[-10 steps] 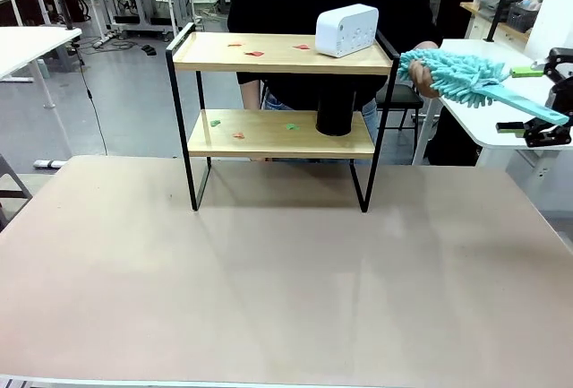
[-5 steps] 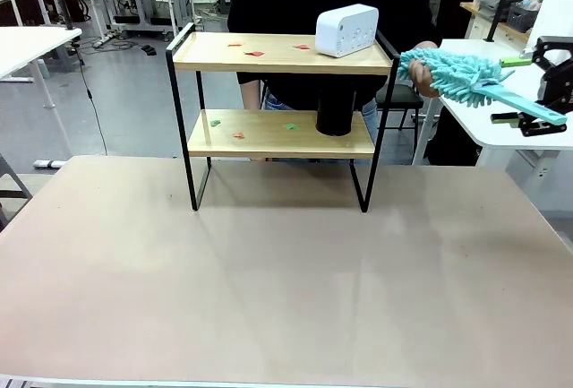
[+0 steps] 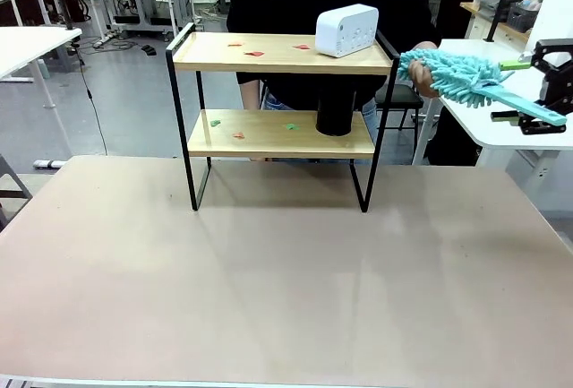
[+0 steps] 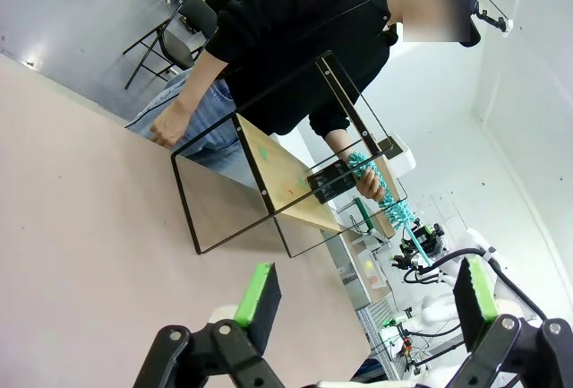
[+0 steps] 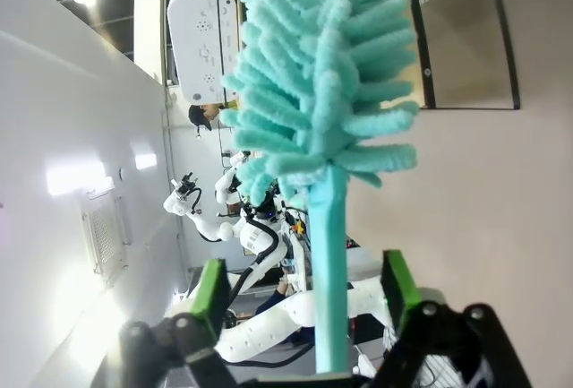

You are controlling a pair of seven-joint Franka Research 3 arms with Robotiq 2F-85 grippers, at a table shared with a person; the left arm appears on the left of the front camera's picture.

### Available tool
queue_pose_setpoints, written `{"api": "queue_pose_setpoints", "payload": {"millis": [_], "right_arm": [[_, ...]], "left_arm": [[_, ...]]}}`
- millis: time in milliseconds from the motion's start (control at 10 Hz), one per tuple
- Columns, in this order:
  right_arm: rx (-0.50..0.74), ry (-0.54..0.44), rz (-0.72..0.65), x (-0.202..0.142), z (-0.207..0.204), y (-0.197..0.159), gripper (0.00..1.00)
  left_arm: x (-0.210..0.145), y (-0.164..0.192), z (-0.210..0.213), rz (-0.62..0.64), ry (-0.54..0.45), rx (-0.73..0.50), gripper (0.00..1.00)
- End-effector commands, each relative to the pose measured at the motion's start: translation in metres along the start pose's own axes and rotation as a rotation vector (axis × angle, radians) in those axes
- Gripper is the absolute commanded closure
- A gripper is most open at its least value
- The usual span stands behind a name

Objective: Clean the shelf.
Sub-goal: Pick up the Duster from the human.

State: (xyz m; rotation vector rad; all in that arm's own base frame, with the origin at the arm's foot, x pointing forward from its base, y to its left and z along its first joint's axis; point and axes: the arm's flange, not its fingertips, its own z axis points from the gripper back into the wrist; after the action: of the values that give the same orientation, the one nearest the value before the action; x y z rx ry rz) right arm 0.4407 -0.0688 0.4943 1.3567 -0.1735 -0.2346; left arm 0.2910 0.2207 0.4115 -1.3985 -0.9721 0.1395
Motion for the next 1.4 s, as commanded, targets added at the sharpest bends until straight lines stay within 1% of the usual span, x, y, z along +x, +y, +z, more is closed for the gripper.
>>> {"api": "queue_pose_setpoints", "payload": {"millis": [0, 100, 200, 1100, 1300], "right_arm": [[-0.006, -0.014, 0.016, 0.005, 0.008, 0.001, 0.68], [-0.003, -0.01, 0.014, 0.005, 0.009, 0.001, 0.97], [-0.001, -0.008, 0.015, 0.005, 0.01, 0.001, 1.0], [0.009, 0.003, 0.027, 0.006, 0.013, -0.002, 1.0], [0.022, -0.025, 0.068, 0.003, 0.021, 0.003, 1.0]], "left_arm": [[-0.004, -0.003, 0.0, -0.025, 0.005, -0.01, 0.0], [-0.004, -0.003, 0.0, -0.025, 0.005, -0.01, 0.0], [-0.004, -0.003, 0.0, -0.025, 0.005, -0.01, 0.0], [-0.004, -0.003, 0.0, -0.025, 0.005, -0.01, 0.0], [-0.004, -0.003, 0.0, -0.025, 0.005, -0.01, 0.0]]}}
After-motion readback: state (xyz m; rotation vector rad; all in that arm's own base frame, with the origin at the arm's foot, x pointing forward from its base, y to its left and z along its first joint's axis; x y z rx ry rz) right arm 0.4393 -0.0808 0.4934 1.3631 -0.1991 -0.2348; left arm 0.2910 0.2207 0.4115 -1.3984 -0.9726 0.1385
